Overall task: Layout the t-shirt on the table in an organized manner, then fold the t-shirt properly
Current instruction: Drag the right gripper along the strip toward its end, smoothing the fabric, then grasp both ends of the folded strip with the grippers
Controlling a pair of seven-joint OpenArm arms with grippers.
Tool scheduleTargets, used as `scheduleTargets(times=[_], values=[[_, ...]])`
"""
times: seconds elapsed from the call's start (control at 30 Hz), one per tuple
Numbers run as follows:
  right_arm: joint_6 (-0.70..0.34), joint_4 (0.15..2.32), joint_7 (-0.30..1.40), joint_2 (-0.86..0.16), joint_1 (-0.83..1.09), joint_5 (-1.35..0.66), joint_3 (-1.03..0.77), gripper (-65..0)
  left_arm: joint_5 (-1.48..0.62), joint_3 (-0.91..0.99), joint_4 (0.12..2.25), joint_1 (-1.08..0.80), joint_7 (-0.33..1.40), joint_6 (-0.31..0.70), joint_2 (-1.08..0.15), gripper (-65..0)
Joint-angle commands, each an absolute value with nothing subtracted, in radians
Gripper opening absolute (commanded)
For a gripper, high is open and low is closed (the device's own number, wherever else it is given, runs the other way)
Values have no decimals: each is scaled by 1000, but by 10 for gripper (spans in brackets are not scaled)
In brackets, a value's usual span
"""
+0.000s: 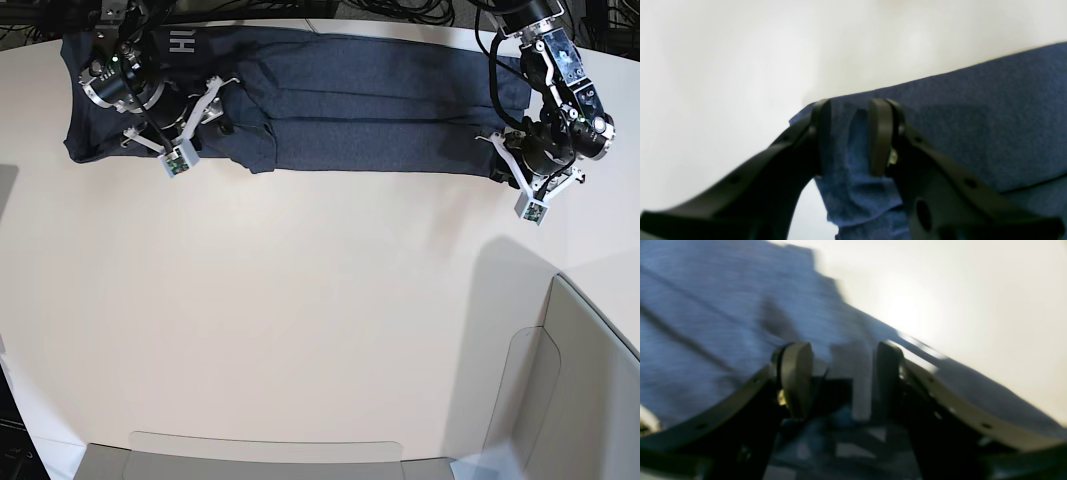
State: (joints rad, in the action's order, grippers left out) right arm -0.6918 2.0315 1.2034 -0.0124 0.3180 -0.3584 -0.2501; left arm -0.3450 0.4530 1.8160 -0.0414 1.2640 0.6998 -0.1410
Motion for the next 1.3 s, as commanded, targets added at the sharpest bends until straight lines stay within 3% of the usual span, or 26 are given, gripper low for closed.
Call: scheduleTargets(times=[0.0, 0.07, 0.27, 0.53, 0.8, 0.93, 1.27], values=[[-694, 2048, 1199, -13, 312, -371, -278, -337, -355, 453, 1830, -30, 1254, 698, -150, -465], [-694, 2048, 1199, 7, 312, -371, -335, -370, -355, 453, 1830, -30, 1254, 698, -150, -465], [-694, 2046, 1199, 51, 312, -366, -432, -650, -355, 453, 1830, -30, 1254, 698, -148, -465], [-693, 2046, 1199, 47, 421, -363, -444, -650, -355, 453, 1830, -30, 1254, 698, -147, -465], [-693, 2045, 1207, 50, 464, -364, -650, -650, -355, 453, 1830, -33, 1254, 698, -145, -465], [-693, 2045, 1296, 54, 433, -375, -742, -650, -355, 453, 1830, -35, 1254, 698, -145, -465], [-693, 2046, 1334, 54, 414, -657, -808, -650, -355, 460, 1836, -36, 1257, 698, -150, -465]])
